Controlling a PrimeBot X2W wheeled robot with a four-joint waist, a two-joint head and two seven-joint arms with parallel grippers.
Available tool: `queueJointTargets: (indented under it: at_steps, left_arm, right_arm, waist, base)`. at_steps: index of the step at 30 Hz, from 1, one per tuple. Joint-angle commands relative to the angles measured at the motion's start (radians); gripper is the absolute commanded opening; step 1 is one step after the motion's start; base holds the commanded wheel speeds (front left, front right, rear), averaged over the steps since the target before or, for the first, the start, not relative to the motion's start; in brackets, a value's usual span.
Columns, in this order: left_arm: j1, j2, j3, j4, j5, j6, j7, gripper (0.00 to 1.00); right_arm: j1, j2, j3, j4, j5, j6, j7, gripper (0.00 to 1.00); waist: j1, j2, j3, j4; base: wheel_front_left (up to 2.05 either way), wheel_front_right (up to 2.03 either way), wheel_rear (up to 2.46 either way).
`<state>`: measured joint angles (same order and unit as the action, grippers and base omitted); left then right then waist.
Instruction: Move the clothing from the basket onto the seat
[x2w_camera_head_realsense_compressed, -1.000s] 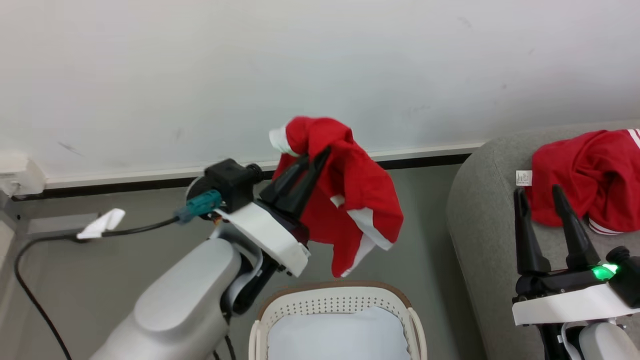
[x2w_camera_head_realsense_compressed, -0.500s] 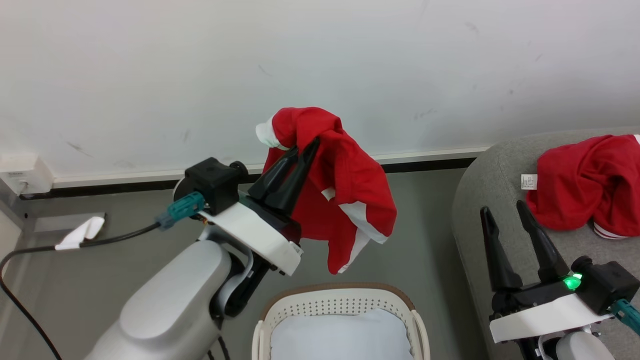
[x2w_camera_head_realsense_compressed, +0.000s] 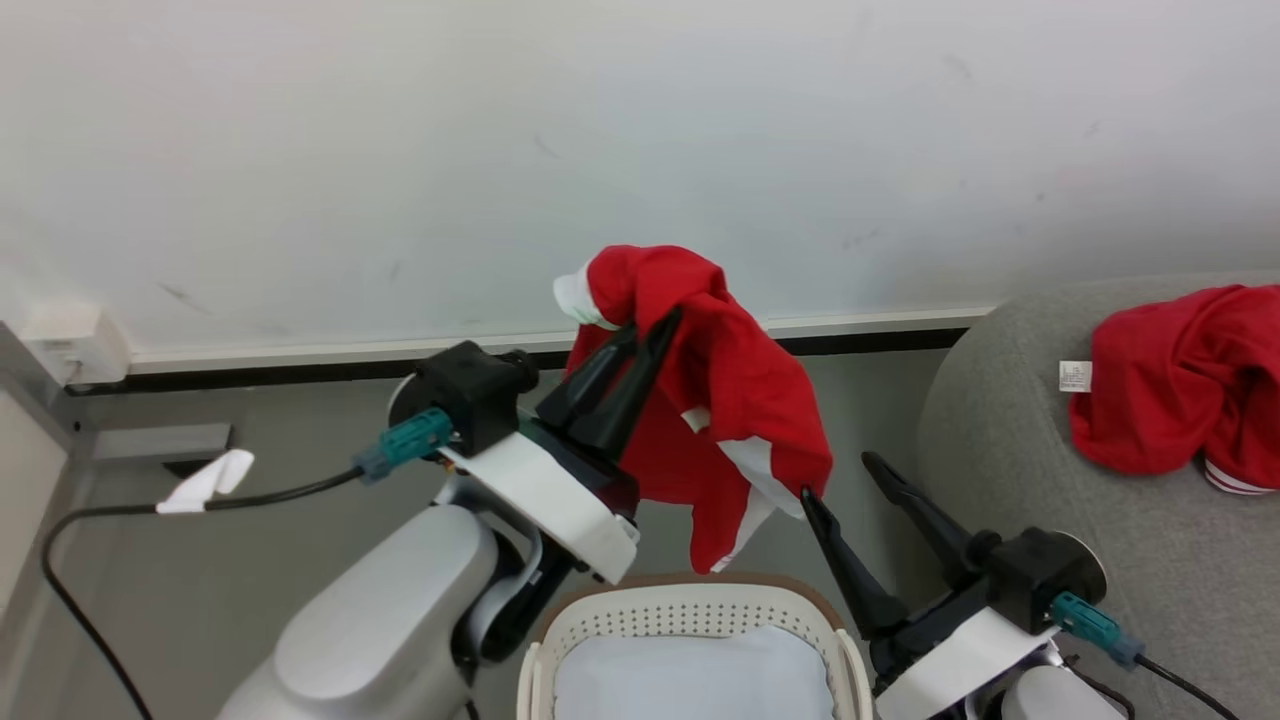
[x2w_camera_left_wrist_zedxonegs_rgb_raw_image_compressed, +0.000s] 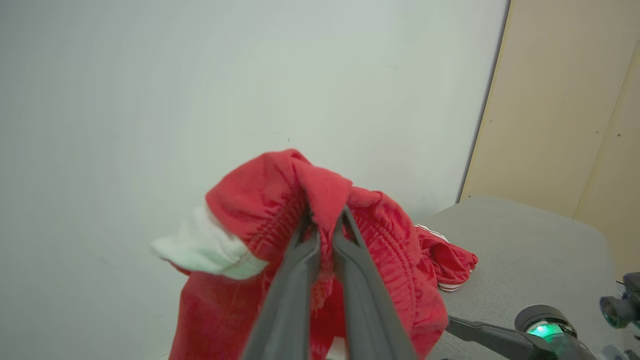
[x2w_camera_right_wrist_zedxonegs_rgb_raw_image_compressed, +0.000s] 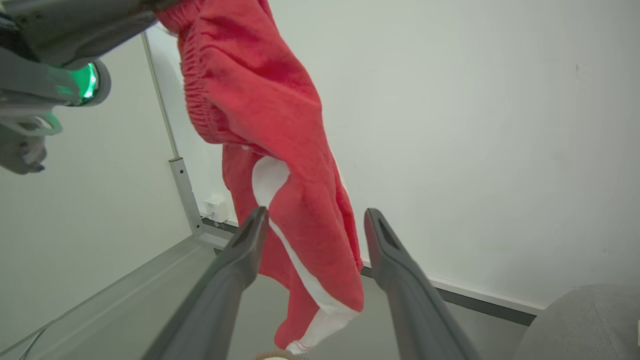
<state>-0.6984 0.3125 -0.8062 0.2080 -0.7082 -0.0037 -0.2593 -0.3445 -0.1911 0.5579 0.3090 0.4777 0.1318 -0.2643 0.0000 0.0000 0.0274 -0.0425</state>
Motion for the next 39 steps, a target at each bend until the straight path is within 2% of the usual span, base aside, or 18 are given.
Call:
queueJointTargets:
  at_steps: [1, 16, 17, 18, 19, 39]
  left_arm:
    - [0.004, -0.007, -0.006, -0.009, 0.001, -0.004, 0.003, 0.0]
    - [0.039, -0.072, -0.094, -0.053, -0.009, -0.033, 0.027, 0.0]
    - [0.041, -0.073, -0.096, -0.053, -0.012, -0.034, 0.026, 0.0]
    - [0.042, -0.074, -0.097, -0.053, -0.013, -0.033, 0.026, 0.0]
    - [0.044, -0.075, -0.098, -0.053, -0.014, -0.032, 0.026, 0.0]
    - [0.082, -0.057, -0.095, -0.039, -0.035, -0.019, 0.017, 0.0]
  right_arm:
    - [-0.023, -0.002, 0.017, 0.024, 0.007, -0.002, 0.001, 1.0]
    - [-0.09, 0.005, 0.073, 0.173, 0.044, -0.002, 0.001, 1.0]
    - [-0.09, 0.006, 0.071, 0.177, 0.05, -0.002, 0.001, 0.49]
    - [-0.09, 0.007, 0.068, 0.181, 0.053, -0.002, 0.001, 0.13]
    - [-0.089, 0.01, 0.066, 0.183, 0.057, -0.002, 0.001, 0.0]
    - [-0.04, 0.041, 0.001, 0.135, 0.084, -0.002, 0.001, 0.0]
  waist:
    - [0.0, 0.0, -0.002, 0.016]
    - [0.0, 0.0, -0.033, 0.144]
    - [0.0, 0.0, -0.034, 0.15]
    - [0.0, 0.0, -0.035, 0.154]
    - [0.0, 0.0, -0.036, 0.158]
    - [0.0, 0.0, -0.036, 0.133]
  base:
    - [0.0, 0.0, 0.0]
    - [0.0, 0.0, 0.0]
    - [0.0, 0.0, 0.0]
    - [0.0, 0.0, 0.0]
    - [0.0, 0.0, 0.0]
    - [0.0, 0.0, 0.0]
